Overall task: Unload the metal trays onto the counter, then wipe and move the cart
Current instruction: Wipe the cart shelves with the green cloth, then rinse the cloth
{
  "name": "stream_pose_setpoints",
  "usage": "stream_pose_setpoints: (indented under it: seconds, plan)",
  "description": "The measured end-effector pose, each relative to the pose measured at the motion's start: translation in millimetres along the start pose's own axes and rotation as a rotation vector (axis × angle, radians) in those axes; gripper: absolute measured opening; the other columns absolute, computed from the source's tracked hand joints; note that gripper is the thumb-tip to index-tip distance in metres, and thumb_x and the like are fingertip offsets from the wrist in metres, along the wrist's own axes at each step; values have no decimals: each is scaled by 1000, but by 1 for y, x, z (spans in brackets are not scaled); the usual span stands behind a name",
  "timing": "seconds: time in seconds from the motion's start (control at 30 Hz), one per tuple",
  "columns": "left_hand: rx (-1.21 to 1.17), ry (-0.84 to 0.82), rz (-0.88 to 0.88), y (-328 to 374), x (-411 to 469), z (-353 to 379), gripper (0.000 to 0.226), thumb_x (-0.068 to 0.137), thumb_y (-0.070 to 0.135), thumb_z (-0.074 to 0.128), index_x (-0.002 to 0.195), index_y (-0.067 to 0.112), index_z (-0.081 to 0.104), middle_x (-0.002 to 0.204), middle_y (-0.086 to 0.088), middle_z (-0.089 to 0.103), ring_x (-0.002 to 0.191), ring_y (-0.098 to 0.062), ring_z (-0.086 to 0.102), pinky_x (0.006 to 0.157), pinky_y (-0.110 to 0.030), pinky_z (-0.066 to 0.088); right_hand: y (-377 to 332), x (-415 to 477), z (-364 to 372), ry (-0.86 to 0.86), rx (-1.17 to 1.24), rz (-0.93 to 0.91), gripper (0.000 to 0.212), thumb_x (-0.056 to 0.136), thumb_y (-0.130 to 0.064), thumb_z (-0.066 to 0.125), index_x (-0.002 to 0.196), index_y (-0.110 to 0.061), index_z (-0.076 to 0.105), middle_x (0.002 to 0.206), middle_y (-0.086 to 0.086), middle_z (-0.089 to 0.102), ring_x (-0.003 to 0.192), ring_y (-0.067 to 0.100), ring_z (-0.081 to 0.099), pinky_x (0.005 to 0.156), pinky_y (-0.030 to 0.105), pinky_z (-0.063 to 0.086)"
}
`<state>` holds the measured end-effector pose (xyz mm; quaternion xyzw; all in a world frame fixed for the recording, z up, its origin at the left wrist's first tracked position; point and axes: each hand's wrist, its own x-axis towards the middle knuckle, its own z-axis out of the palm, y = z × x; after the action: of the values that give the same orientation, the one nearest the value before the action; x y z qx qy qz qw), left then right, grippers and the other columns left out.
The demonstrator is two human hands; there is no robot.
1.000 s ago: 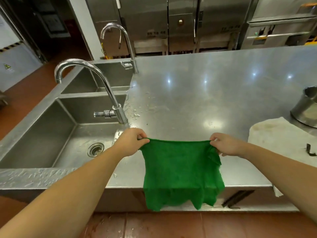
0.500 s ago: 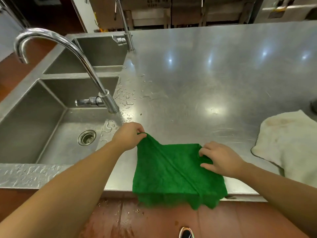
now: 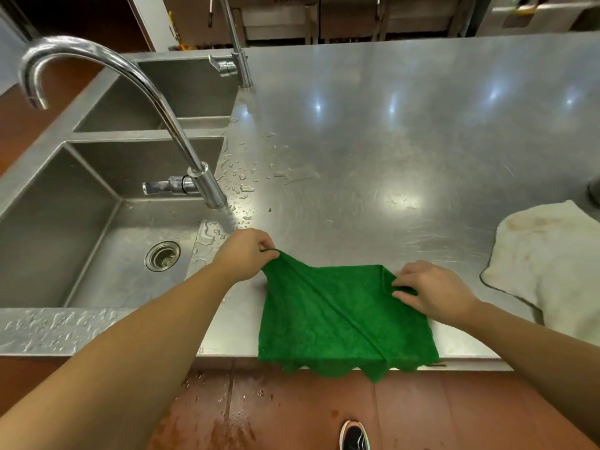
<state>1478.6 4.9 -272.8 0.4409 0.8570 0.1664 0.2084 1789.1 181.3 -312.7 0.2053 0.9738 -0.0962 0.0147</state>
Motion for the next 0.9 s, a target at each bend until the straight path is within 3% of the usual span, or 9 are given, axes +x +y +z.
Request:
stream_pose_setpoints:
  seconds: [0.13, 0.33, 0.43, 0.53, 0.6, 0.7, 0.9]
  plan:
    - [-8, 7, 5, 0, -1, 2, 12, 87, 28, 69, 90, 17, 72, 86, 2, 66, 82, -15, 59, 70, -26, 46, 0, -1, 10, 92, -141, -131, 13, 82, -24, 67, 71, -18, 72, 70, -2, 64, 62, 20, 60, 51, 28, 47]
    - [-9, 6, 11, 2, -1, 4, 13, 88, 28, 67, 91, 16, 72, 88, 2, 65, 83, -14, 58, 69, -25, 42, 2, -4, 15, 112, -61, -97, 7, 78, -23, 76, 78, -17, 73, 75, -2, 65, 68, 20, 61, 54, 31, 51]
    - [-20, 4, 14, 5, -1, 5, 12, 88, 28, 67, 91, 17, 71, 87, 3, 66, 82, -13, 59, 67, -23, 43, -1, -3, 14, 150, 150, 124, 7, 88, -18, 65, 85, -16, 71, 80, -4, 65, 75, 16, 59, 64, 30, 50]
    - [-51, 5, 14, 7, 1, 4, 9, 88, 27, 67, 87, 19, 71, 82, 3, 67, 77, -11, 60, 61, -21, 43, -1, 3, 5, 214, 431, 418, 9, 92, -17, 59, 87, -16, 66, 78, -2, 64, 71, 12, 57, 59, 19, 41]
    - [-51, -2, 19, 7, 2, 3, 8, 88, 27, 68, 87, 19, 71, 81, 3, 68, 76, -11, 61, 62, -22, 44, 6, 7, -4, 227, 538, 545, 10, 94, -16, 57, 88, -14, 65, 78, 1, 64, 71, 15, 57, 59, 21, 39]
    - [-30, -28, 15, 7, 5, 4, 8, 87, 29, 69, 87, 21, 71, 79, 1, 67, 72, -13, 62, 60, -23, 45, 23, 10, -14, 223, 579, 647, 15, 95, -16, 54, 86, -9, 64, 76, 7, 63, 73, 22, 56, 67, 28, 38]
    - [12, -47, 14, 8, 9, 10, 8, 86, 31, 69, 88, 24, 69, 70, 6, 57, 64, -11, 55, 58, -26, 41, 36, 10, -17, 191, 499, 674, 15, 97, -16, 50, 90, -7, 61, 77, 11, 62, 67, 22, 52, 54, 27, 34]
